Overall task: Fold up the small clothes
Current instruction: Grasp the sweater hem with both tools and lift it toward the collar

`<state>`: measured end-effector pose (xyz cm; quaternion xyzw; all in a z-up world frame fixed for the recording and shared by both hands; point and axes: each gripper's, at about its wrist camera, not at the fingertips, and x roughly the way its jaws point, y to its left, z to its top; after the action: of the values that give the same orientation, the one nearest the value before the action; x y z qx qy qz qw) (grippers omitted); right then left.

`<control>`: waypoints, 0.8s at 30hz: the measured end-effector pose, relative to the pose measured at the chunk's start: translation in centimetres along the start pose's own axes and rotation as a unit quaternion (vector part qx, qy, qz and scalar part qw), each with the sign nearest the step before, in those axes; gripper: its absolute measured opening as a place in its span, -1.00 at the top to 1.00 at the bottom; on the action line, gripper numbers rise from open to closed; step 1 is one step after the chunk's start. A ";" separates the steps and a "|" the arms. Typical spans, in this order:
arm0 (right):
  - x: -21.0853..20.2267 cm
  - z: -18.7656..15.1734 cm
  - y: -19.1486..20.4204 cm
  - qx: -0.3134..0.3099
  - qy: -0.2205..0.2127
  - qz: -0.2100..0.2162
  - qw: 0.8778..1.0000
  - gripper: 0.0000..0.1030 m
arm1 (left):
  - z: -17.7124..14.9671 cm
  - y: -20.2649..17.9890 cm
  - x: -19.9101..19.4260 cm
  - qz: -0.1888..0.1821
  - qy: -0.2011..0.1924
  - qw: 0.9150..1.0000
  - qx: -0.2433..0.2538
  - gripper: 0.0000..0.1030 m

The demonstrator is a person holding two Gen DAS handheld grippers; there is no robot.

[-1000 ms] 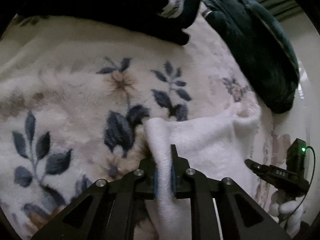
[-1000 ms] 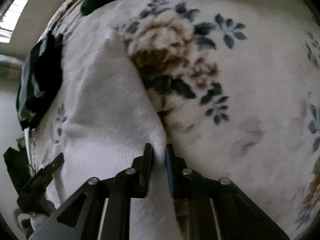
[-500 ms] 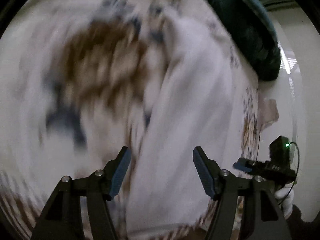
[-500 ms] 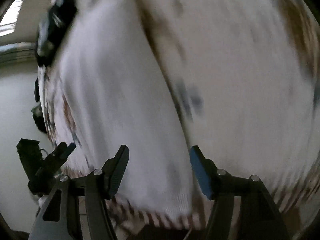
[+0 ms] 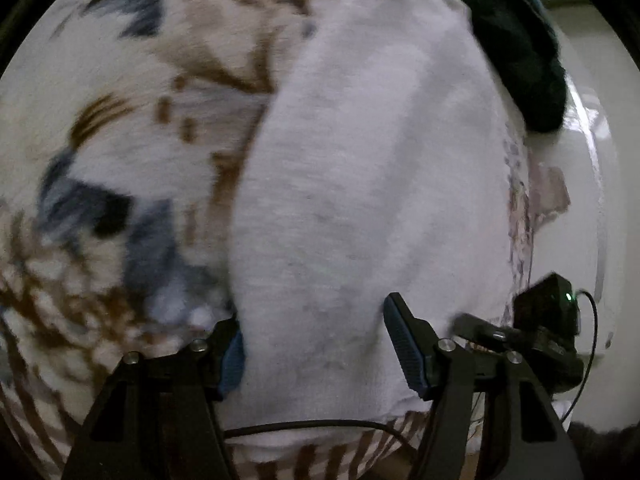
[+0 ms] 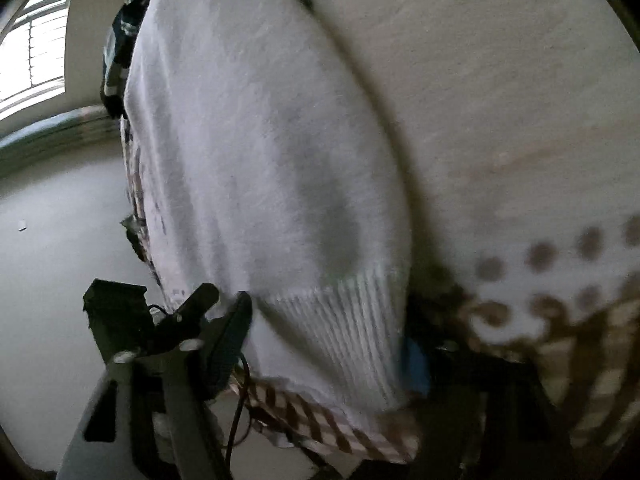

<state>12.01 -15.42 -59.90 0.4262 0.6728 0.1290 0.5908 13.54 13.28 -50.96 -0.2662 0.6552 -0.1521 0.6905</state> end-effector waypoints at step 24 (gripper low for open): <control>-13.0 10.4 19.2 -0.109 -0.105 0.086 0.985 0.71 | 17.9 -8.5 -10.6 -0.204 -0.117 0.970 -0.052 0.78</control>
<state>28.67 -16.74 -40.79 0.4266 0.5504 0.2060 0.6874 31.32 15.29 -37.38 -0.4458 0.5084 -0.2233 0.7021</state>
